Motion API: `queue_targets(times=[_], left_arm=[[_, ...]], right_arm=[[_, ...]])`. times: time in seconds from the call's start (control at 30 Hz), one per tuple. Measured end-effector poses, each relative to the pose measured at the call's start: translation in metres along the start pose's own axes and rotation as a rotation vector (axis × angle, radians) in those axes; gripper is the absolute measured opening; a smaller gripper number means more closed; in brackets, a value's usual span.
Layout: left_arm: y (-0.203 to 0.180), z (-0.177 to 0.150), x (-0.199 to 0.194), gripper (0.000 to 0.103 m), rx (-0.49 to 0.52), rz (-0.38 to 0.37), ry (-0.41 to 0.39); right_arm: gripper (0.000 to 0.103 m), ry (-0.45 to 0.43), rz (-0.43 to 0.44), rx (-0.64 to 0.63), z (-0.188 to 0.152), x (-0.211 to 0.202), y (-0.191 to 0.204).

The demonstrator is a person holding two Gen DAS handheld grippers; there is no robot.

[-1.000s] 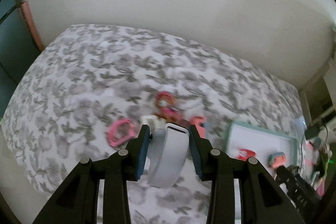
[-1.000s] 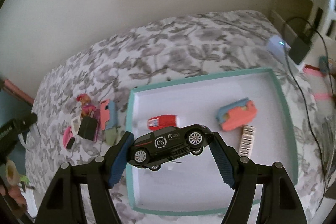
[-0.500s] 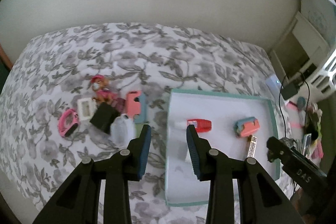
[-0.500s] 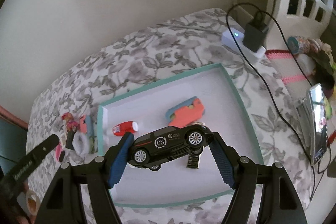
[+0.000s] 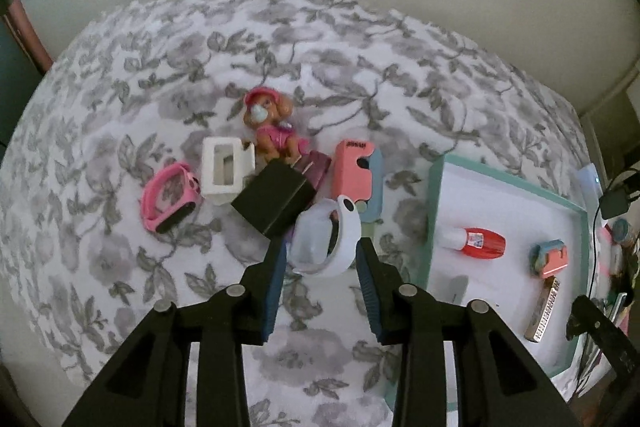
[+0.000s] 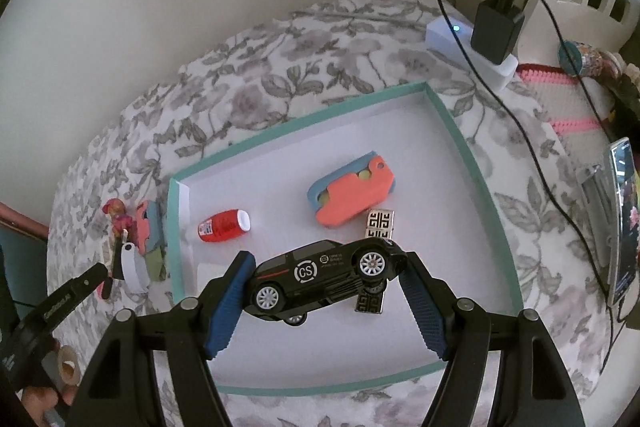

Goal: Organize rigid objects
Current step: 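Carry the white piece and black toy car over the tray with both tools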

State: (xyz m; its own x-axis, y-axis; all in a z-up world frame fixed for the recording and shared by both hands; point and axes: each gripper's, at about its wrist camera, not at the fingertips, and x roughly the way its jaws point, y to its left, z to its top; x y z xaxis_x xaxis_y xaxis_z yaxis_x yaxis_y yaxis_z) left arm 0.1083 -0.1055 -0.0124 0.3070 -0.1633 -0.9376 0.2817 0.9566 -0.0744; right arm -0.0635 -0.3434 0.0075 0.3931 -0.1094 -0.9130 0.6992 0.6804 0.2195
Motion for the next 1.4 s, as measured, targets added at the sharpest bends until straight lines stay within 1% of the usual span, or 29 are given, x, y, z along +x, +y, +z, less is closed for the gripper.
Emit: queue_targets(times=[0.03,0.07,0.2,0.3,0.43,0.5,0.53,0.57,0.63,0.73,0.83,0.87,1.07,1.23,1.4], left_arm=[[-0.001,-0.001,0.005,0.048,0.005,-0.005,0.005],[-0.004,-0.001,0.009,0.055,0.014,-0.004,0.010],[-0.007,-0.003,0.024,0.056,0.035,0.013,0.024],[-0.003,-0.002,0.035,0.056,0.027,0.017,0.033],[0.002,-0.003,0.050,0.056,0.010,-0.024,0.048],[0.003,-0.004,0.056,0.056,0.000,-0.033,0.057],[0.004,-0.004,0.057,0.054,-0.005,-0.034,0.060],[0.004,-0.005,0.058,0.048,-0.006,-0.030,0.061],[0.004,-0.004,0.057,0.046,0.000,-0.022,0.055],[0.004,-0.004,0.052,0.046,-0.006,-0.040,0.051],[0.001,-0.004,0.041,0.046,-0.001,-0.041,0.045],[-0.001,-0.004,0.037,0.046,0.008,-0.054,0.040],[-0.023,-0.005,0.008,0.046,0.050,-0.123,0.014],[-0.063,-0.016,-0.007,0.046,0.154,-0.177,0.023],[-0.110,-0.035,-0.012,0.046,0.276,-0.201,0.048]], right_arm=[[0.076,0.001,-0.002,-0.003,0.000,0.000,0.000],[0.076,0.000,-0.003,-0.004,0.000,0.000,0.001],[0.076,0.000,-0.006,-0.005,0.000,0.001,0.001],[0.076,0.003,-0.008,-0.007,0.000,0.001,0.002],[0.076,0.006,-0.008,-0.016,0.001,0.003,0.003],[0.076,0.008,-0.007,-0.019,0.001,0.004,0.003],[0.076,0.009,-0.008,-0.020,0.001,0.005,0.003],[0.076,0.010,-0.010,-0.019,0.000,0.006,0.004],[0.076,0.015,-0.013,-0.016,0.000,0.008,0.002],[0.076,0.025,-0.016,-0.009,0.000,0.013,0.000],[0.076,0.039,-0.019,-0.008,-0.001,0.017,-0.001],[0.076,0.042,-0.021,-0.007,-0.002,0.018,-0.001],[0.076,0.053,-0.029,0.004,-0.003,0.022,-0.006],[0.076,0.055,-0.053,0.025,-0.002,0.024,-0.011],[0.076,0.051,-0.074,0.039,-0.002,0.024,-0.016]])
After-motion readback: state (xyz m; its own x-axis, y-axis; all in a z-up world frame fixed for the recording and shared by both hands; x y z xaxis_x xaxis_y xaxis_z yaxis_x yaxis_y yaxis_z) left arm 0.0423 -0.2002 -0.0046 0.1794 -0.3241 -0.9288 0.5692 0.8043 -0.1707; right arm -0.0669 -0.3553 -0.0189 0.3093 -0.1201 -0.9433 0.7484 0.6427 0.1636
